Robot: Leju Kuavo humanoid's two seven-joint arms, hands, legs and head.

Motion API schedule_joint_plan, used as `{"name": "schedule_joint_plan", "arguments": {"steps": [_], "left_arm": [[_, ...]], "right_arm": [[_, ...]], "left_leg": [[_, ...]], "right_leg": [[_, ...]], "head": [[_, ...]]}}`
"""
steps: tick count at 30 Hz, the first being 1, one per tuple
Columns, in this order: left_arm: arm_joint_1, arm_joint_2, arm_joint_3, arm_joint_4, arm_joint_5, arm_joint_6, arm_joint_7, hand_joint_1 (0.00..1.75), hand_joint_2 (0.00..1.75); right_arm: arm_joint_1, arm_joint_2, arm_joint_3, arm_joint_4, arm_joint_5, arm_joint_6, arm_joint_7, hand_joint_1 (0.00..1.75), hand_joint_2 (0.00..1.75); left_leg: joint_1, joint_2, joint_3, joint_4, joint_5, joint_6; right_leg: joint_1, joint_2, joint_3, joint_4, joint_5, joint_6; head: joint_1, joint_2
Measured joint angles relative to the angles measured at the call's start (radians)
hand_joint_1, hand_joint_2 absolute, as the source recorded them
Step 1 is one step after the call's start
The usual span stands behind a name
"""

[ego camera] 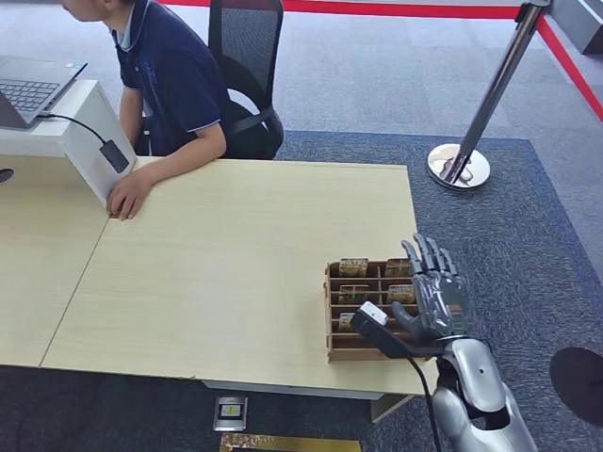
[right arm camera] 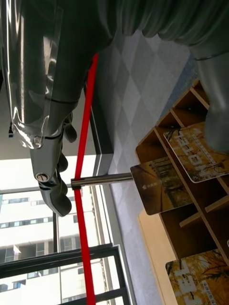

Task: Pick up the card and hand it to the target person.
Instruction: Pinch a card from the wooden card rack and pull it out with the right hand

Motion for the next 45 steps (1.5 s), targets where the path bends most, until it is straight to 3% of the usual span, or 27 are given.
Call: {"name": "schedule_joint_plan", "arguments": {"steps": [3, 5, 7, 9, 12, 16, 27, 45], "left_arm": [[0.000, 0.000, 0.000, 0.000, -0.004, -0.001, 0.000, 0.00, 0.00], [0.000, 0.000, 0.000, 0.000, -0.005, -0.002, 0.000, 0.00, 0.00], [0.000, 0.000, 0.000, 0.000, -0.006, -0.001, 0.000, 0.00, 0.00], [0.000, 0.000, 0.000, 0.000, -0.004, 0.001, 0.000, 0.00, 0.00], [0.000, 0.000, 0.000, 0.000, -0.001, 0.004, 0.000, 0.00, 0.00], [0.000, 0.000, 0.000, 0.000, 0.002, 0.007, 0.000, 0.00, 0.00], [0.000, 0.000, 0.000, 0.000, 0.001, 0.007, -0.001, 0.00, 0.00], [0.000, 0.000, 0.000, 0.000, -0.002, 0.008, 0.000, 0.00, 0.00]], "right_arm": [[0.000, 0.002, 0.000, 0.010, -0.002, 0.002, 0.000, 0.33, 1.75], [0.000, 0.002, -0.002, 0.017, -0.004, 0.003, 0.000, 0.51, 1.75], [-0.001, 0.003, -0.002, 0.026, -0.005, 0.003, -0.001, 0.85, 1.75], [-0.002, 0.004, -0.003, 0.033, -0.006, 0.003, -0.003, 0.95, 1.75], [-0.005, 0.007, -0.003, 0.044, -0.006, 0.001, -0.008, 0.81, 1.75], [-0.011, 0.011, -0.003, 0.054, -0.007, 0.000, -0.009, 0.86, 1.75], [-0.018, 0.012, -0.004, 0.081, -0.014, -0.004, -0.012, 0.79, 1.75], [-0.025, 0.012, -0.004, 0.101, -0.018, -0.006, -0.012, 0.83, 1.75]], "left_leg": [[0.000, 0.000, 0.000, 0.000, 0.000, 0.000], [0.000, 0.000, 0.000, 0.000, 0.000, 0.000], [0.000, 0.000, 0.000, 0.000, 0.000, 0.000], [0.000, 0.000, 0.000, 0.000, 0.000, 0.000], [0.000, 0.000, 0.000, 0.000, 0.000, 0.000], [0.000, 0.000, 0.000, 0.000, 0.000, 0.000], [0.000, 0.000, 0.000, 0.000, 0.000, 0.000], [0.000, 0.000, 0.000, 0.000, 0.000, 0.000]], "right_leg": [[0.000, 0.000, 0.000, 0.000, 0.000, 0.000], [0.000, 0.000, 0.000, 0.000, 0.000, 0.000], [0.000, 0.000, 0.000, 0.000, 0.000, 0.000], [0.000, 0.000, 0.000, 0.000, 0.000, 0.000], [0.000, 0.000, 0.000, 0.000, 0.000, 0.000], [0.000, 0.000, 0.000, 0.000, 0.000, 0.000], [0.000, 0.000, 0.000, 0.000, 0.000, 0.000], [0.000, 0.000, 0.000, 0.000, 0.000, 0.000]], "head": [[0.000, 0.000], [0.000, 0.000], [0.000, 0.000], [0.000, 0.000], [0.000, 0.000], [0.000, 0.000], [0.000, 0.000], [0.000, 0.000]]}}
